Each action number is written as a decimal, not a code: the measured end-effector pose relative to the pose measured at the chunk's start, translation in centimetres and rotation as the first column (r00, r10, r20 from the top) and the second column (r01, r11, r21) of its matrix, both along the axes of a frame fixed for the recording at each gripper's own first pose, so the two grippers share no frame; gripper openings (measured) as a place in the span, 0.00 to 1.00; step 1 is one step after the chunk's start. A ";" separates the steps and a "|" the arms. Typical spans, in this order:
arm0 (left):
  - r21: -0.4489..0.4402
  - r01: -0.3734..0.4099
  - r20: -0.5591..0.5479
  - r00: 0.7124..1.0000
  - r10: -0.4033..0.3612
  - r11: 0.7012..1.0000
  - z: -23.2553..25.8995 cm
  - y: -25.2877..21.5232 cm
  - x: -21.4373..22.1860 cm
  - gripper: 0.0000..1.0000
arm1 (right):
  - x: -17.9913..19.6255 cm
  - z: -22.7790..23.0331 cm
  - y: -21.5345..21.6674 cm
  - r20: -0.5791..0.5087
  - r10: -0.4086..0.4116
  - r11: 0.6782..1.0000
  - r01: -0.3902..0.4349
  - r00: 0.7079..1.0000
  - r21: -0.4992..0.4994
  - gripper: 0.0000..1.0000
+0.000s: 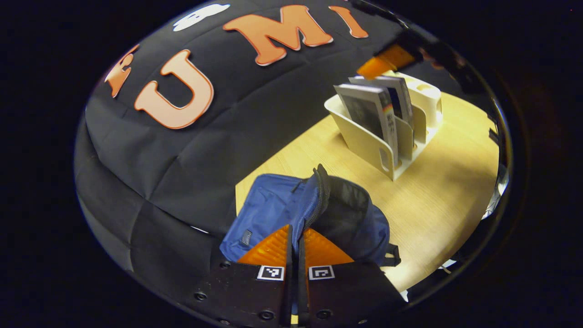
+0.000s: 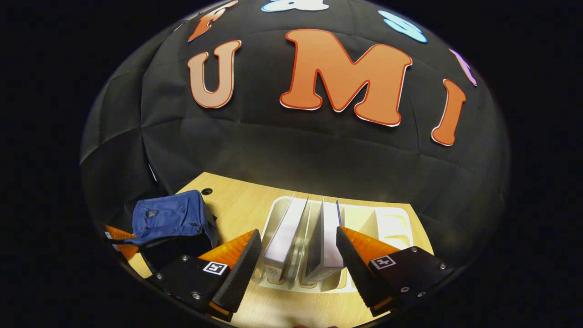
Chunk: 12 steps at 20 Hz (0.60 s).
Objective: Open the schoolbag, grab two books from the bookshelf and put them into the schoolbag.
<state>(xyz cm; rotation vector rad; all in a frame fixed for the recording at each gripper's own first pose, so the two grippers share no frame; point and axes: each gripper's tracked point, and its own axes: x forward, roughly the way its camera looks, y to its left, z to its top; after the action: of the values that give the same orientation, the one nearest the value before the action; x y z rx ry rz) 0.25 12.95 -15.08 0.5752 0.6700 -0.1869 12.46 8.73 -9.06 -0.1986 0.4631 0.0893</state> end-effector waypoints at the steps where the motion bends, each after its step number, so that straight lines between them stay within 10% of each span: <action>1: -0.013 0.003 0.012 1.000 -0.003 1.000 1.3 0.7 0.7 0.05 | 0.6 -0.1 0.2 -0.014 -0.003 1.000 0.003 1.000 -0.018 0.97; 12: 0.014 0.115 0.059 0.992 -0.115 0.993 3.4 1.9 4.4 0.05 | 4.8 -6.4 0.4 -0.345 -0.126 0.990 0.093 0.930 -0.110 0.97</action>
<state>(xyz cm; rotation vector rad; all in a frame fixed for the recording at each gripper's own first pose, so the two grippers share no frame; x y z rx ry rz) 4.68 14.87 -11.68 0.6281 0.5808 -0.2730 17.23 9.13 -15.49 -0.2481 0.8360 -0.0078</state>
